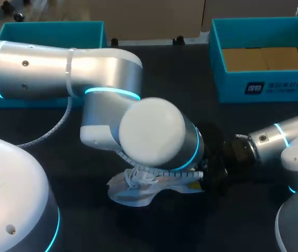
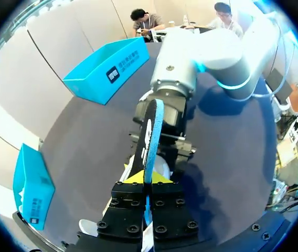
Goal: Take the shoe out of the shoebox, open the shoe tongue, remove and reinsert the insole, then place the shoe into the shoebox
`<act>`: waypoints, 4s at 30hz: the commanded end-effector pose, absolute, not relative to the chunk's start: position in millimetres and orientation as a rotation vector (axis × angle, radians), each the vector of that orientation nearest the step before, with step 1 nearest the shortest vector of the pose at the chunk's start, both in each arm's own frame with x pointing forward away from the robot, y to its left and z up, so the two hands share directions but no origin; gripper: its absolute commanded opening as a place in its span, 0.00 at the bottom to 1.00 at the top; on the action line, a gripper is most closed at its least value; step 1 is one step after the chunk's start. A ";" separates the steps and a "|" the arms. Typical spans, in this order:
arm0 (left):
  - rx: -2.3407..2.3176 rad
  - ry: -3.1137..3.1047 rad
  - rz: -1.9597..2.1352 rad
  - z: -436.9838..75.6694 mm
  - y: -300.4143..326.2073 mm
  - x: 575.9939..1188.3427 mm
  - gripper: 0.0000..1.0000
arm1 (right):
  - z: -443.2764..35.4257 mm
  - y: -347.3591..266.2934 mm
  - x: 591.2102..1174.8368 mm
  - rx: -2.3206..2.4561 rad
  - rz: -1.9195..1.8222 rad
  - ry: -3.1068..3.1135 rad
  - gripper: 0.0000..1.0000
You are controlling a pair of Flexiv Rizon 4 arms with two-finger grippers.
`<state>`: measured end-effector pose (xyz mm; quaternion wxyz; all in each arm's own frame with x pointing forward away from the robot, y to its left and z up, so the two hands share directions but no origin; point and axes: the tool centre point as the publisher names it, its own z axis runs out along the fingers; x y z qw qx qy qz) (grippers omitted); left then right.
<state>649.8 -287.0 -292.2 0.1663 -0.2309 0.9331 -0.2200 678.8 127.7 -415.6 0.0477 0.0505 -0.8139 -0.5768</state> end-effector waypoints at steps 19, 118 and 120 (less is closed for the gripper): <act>-0.524 3.045 -1.116 -164.3 -311.7 633.2 0.00 | -415.0 128.7 677.5 0.153 -1.756 -2.486 0.00; -0.145 2.754 -2.030 124.8 -185.2 570.2 0.00 | -415.0 128.7 677.5 0.153 -1.756 -2.486 0.00; -0.164 2.758 -2.035 124.7 -185.6 570.6 0.00 | -415.0 128.7 677.5 0.153 -1.756 -2.486 0.00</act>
